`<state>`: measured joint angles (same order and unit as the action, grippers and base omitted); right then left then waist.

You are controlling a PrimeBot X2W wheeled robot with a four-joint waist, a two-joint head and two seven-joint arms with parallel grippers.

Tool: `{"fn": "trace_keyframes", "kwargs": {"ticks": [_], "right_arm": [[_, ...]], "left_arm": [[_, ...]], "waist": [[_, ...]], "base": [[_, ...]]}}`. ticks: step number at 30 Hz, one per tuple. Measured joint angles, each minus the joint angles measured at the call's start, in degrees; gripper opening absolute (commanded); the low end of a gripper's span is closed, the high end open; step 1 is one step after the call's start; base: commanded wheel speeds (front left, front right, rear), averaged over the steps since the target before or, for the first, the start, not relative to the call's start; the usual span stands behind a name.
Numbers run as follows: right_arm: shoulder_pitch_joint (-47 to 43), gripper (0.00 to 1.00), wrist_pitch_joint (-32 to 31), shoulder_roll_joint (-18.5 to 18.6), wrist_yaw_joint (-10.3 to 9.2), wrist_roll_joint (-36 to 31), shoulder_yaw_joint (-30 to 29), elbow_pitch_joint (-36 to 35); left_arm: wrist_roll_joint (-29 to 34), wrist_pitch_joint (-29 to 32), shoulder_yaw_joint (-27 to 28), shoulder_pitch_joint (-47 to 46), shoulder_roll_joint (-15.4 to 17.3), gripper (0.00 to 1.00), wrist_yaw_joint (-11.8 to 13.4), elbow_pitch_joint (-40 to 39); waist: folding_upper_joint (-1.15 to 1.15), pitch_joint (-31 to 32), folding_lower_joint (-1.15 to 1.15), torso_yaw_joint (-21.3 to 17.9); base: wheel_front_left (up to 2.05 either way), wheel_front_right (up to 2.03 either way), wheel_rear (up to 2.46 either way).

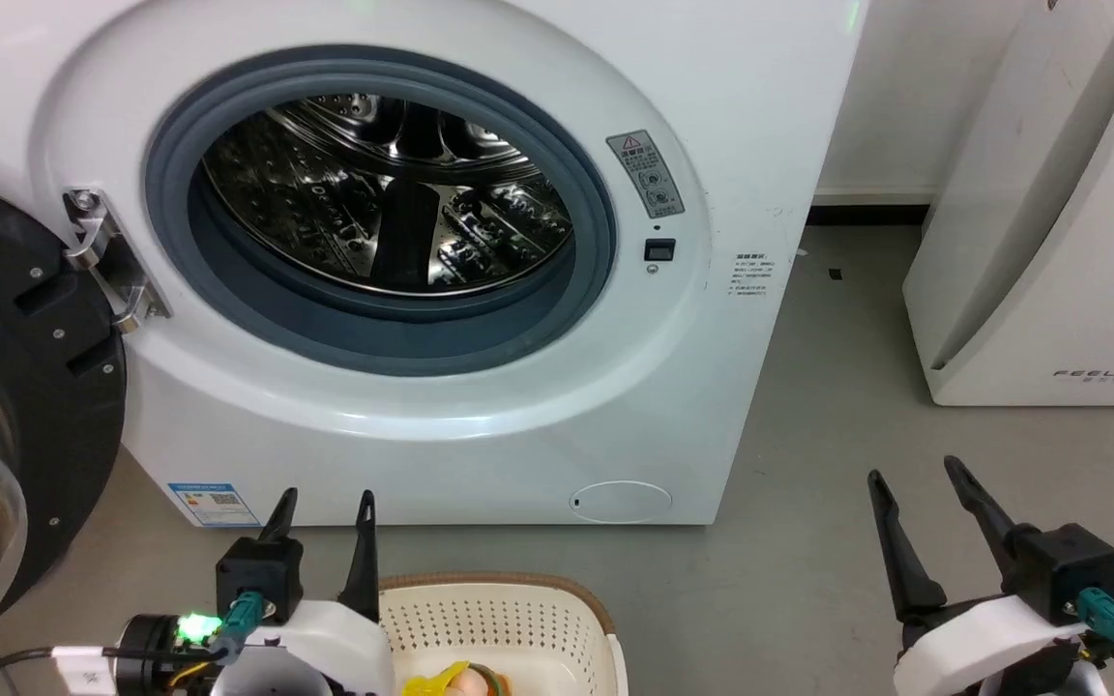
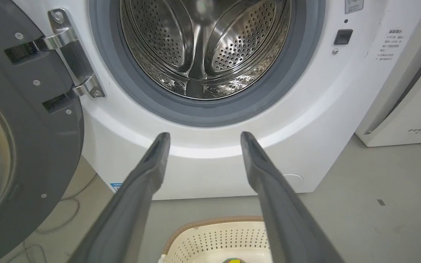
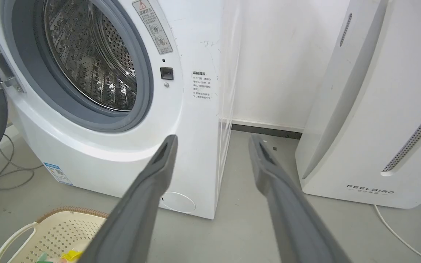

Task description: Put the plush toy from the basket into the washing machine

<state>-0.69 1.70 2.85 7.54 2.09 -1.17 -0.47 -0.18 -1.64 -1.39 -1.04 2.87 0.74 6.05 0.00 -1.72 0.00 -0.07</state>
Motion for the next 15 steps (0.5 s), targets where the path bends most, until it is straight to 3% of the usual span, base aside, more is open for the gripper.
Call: {"fn": "trace_keyframes", "kwargs": {"ticks": [15], "right_arm": [[1.79,1.00,1.76,0.00,0.00,1.93,-0.73,-0.64]], "left_arm": [[-1.47,-0.41,-1.51,-5.65,0.22,1.00,-1.53,12.05]], "waist": [[0.00,-3.95,0.00,-1.05]], "base": [[0.00,0.00,0.00]]}}
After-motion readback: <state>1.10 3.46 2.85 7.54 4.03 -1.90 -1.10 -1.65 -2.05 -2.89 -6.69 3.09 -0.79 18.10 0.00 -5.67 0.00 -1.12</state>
